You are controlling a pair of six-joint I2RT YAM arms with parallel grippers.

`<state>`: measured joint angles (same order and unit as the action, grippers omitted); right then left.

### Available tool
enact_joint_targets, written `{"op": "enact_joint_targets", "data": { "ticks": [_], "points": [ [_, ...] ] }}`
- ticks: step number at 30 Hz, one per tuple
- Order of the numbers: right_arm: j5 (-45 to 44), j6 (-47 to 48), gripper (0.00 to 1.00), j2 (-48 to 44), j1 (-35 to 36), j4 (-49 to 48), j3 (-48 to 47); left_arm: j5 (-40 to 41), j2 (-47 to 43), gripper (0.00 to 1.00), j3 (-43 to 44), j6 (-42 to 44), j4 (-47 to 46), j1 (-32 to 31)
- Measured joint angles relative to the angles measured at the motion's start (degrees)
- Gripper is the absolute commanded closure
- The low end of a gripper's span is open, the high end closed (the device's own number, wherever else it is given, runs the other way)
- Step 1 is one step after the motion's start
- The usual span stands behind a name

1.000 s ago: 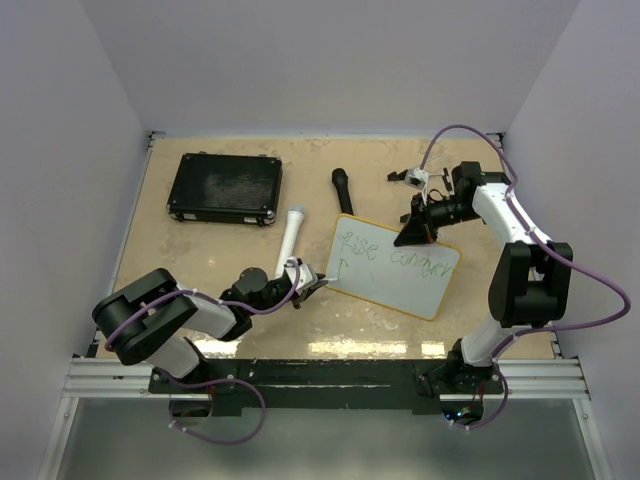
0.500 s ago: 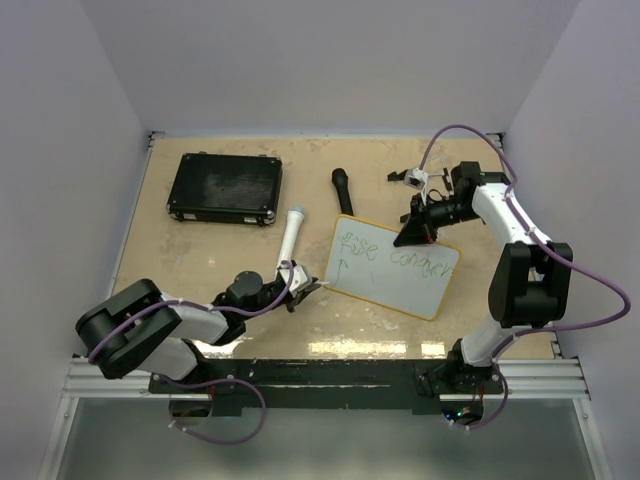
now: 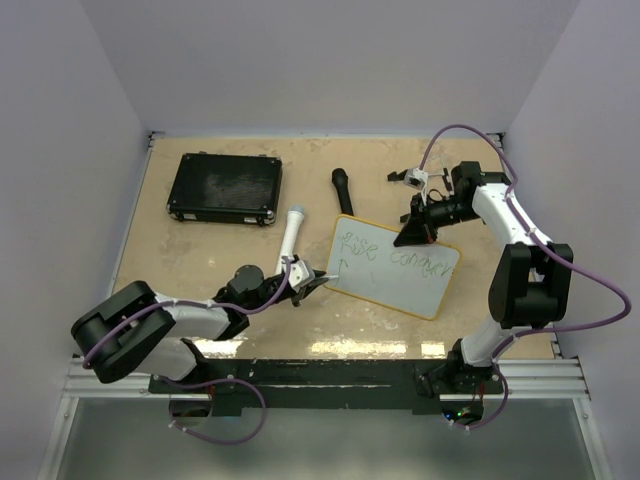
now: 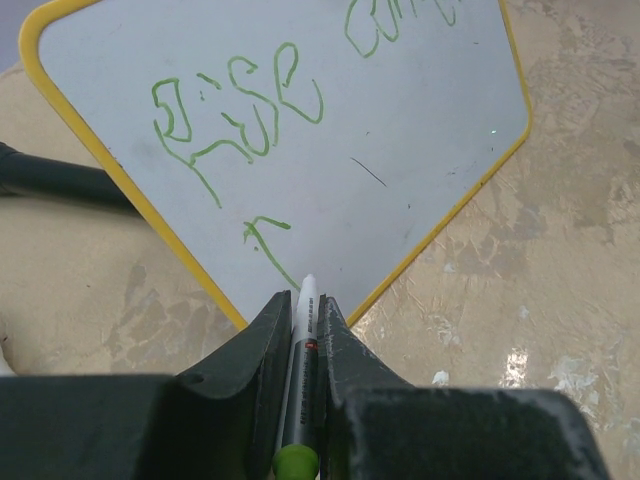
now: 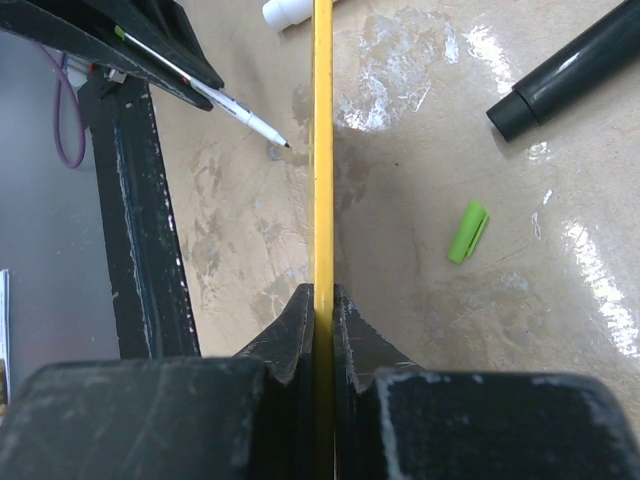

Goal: Write a sentence on the whiteboard

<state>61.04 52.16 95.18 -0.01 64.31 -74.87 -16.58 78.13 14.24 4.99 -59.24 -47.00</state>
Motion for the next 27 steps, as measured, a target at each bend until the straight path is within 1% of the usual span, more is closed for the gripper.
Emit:
{"op": "enact_joint_targets", "data": {
  "ticks": [8,12,21,27],
  "points": [
    [0.00,0.00,1.00,0.00,0.00,0.00,0.00,-1.20,5.77,1.00,4.66,0.02,-0.68,0.00],
    [0.00,0.00,1.00,0.00,0.00,0.00,0.00,-1.22,7.10,1.00,5.64,0.02,-1.22,0.00],
    [0.00,-0.02,1.00,0.00,0.00,-0.04,0.00,-0.81,7.82,1.00,5.51,0.04,-1.57,0.00],
    [0.00,-0.07,1.00,0.00,0.00,-0.11,0.00,0.79,6.97,1.00,3.96,0.09,-1.95,0.02]
  ]
}}
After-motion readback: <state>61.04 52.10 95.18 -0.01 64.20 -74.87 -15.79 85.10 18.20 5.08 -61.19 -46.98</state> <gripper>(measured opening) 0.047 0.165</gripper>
